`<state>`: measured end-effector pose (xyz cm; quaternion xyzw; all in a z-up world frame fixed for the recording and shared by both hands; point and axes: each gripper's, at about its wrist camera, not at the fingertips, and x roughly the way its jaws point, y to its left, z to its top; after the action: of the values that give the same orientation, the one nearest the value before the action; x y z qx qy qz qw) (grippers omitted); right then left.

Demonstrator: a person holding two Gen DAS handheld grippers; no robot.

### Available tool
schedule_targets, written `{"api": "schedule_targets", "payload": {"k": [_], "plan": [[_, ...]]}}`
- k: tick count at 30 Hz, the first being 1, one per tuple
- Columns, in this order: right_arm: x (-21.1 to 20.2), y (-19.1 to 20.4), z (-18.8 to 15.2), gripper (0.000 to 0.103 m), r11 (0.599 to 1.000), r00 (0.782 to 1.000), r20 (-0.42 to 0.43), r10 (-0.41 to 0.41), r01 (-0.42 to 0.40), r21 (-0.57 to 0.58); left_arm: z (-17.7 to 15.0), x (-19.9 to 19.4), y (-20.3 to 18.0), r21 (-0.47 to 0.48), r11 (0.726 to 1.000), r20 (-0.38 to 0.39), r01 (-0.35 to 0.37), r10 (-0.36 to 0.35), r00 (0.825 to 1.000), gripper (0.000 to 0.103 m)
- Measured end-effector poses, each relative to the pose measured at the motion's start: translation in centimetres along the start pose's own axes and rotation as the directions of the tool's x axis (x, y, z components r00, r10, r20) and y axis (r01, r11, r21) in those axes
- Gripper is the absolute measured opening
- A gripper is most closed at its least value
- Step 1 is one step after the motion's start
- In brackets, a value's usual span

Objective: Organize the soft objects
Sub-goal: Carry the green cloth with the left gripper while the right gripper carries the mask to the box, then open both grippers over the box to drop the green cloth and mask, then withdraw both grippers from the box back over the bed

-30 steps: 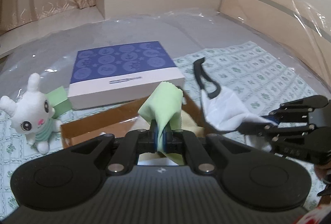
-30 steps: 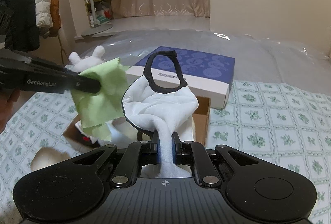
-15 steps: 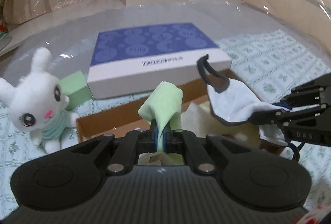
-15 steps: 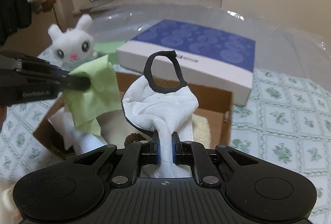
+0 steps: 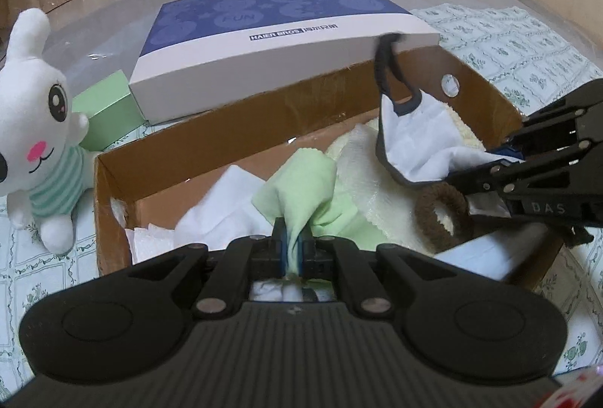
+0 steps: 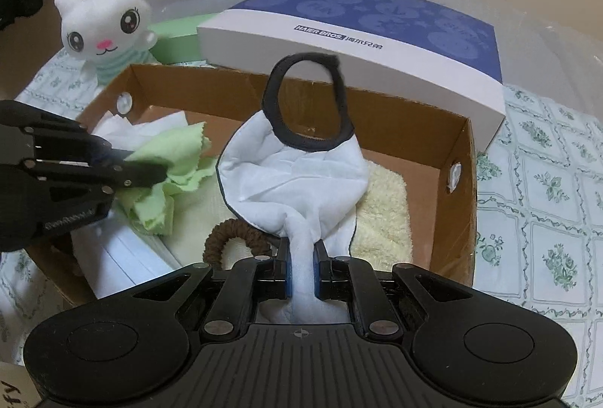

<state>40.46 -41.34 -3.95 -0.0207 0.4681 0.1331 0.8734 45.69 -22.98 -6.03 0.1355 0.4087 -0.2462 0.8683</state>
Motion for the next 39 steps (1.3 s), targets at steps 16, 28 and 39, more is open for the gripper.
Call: {"api": "schedule_targets", "payload": {"k": [16, 28, 39], "plan": [[-5.9, 0.1, 0.4, 0.056, 0.999, 0.992, 0.123, -0.004, -0.002, 0.044, 1.2, -5.7, 1.8, -0.077, 0.997, 0.073, 0.004, 0.002, 0.997, 0.032], [-10.2, 0.1, -0.5, 0.062, 0.991, 0.990, 0.143, 0.010, -0.029, 0.129, -0.2, -10.5, 2.1, -0.147, 0.989, 0.091, -0.005, 0.019, 0.996, 0.032], [-14.6, 0.8, -2.4, 0.065, 0.991, 0.989, 0.144, -0.028, 0.008, 0.136, -2.3, -14.6, 2.2, -0.190, 0.981, 0.101, -0.044, 0.064, 0.993, 0.063]]}}
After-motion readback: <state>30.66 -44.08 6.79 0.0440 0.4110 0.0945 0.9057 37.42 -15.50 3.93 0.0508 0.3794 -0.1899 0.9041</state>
